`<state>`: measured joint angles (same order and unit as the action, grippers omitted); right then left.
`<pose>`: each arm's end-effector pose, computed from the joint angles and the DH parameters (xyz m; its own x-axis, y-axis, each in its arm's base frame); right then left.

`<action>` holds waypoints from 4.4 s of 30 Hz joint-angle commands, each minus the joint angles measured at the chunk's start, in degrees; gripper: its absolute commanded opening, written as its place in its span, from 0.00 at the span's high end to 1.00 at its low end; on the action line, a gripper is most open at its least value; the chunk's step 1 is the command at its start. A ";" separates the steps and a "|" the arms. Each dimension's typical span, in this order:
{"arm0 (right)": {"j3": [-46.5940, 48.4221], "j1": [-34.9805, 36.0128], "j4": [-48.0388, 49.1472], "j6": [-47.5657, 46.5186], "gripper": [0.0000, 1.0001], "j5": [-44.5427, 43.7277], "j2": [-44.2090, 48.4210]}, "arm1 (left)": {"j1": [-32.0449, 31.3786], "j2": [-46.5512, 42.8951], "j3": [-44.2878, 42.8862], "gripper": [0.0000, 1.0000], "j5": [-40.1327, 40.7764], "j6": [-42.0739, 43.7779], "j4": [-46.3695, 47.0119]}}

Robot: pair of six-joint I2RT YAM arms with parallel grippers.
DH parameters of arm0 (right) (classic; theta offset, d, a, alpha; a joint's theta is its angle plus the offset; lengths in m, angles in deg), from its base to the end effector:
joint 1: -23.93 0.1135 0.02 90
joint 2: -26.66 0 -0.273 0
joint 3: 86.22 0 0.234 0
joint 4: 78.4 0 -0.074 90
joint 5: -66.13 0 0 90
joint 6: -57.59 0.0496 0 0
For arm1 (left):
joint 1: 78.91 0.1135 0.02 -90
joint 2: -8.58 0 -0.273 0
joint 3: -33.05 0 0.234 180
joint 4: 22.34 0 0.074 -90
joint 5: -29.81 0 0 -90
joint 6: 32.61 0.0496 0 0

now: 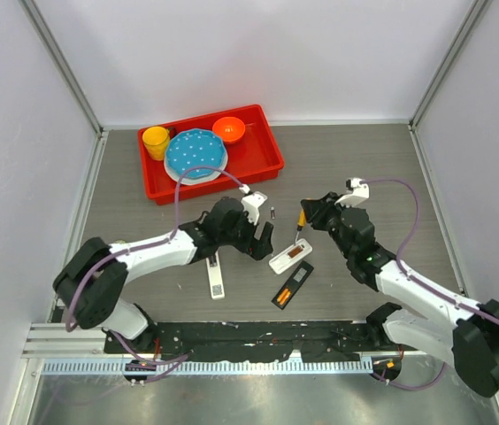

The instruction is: Unload the batteries from the remote control

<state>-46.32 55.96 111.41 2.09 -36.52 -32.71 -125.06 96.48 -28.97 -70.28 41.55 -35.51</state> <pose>0.1941 0.1086 0.2499 -0.3067 0.4600 -0.8333 -0.1951 0.8265 0.5281 0.2126 -0.2338 0.2068 -0.6394 0.2777 -0.7170 0.6546 0.6858 -0.3182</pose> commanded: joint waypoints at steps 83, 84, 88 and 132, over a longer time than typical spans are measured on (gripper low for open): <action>-5.35 -5.14 -21.33 2.50 0.99 -2.39 22.64 | -18.36 18.54 -12.79 0.29 8.24 13.81 -4.42; -5.35 -5.14 -21.15 2.50 0.99 -2.39 22.46 | -18.36 18.28 -11.74 0.30 8.59 13.90 -4.33; -5.61 -5.22 -19.66 2.50 0.99 -2.91 21.06 | -17.49 17.40 -10.24 0.35 8.68 13.29 -3.63; -11.86 -1.54 17.60 8.12 0.99 11.85 4.71 | -5.70 2.80 1.63 0.22 -20.67 -4.73 21.85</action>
<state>-58.85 52.75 120.22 7.73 -27.12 -26.13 -130.70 98.77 -27.85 -86.94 39.45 -19.51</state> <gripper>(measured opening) 0.248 0.786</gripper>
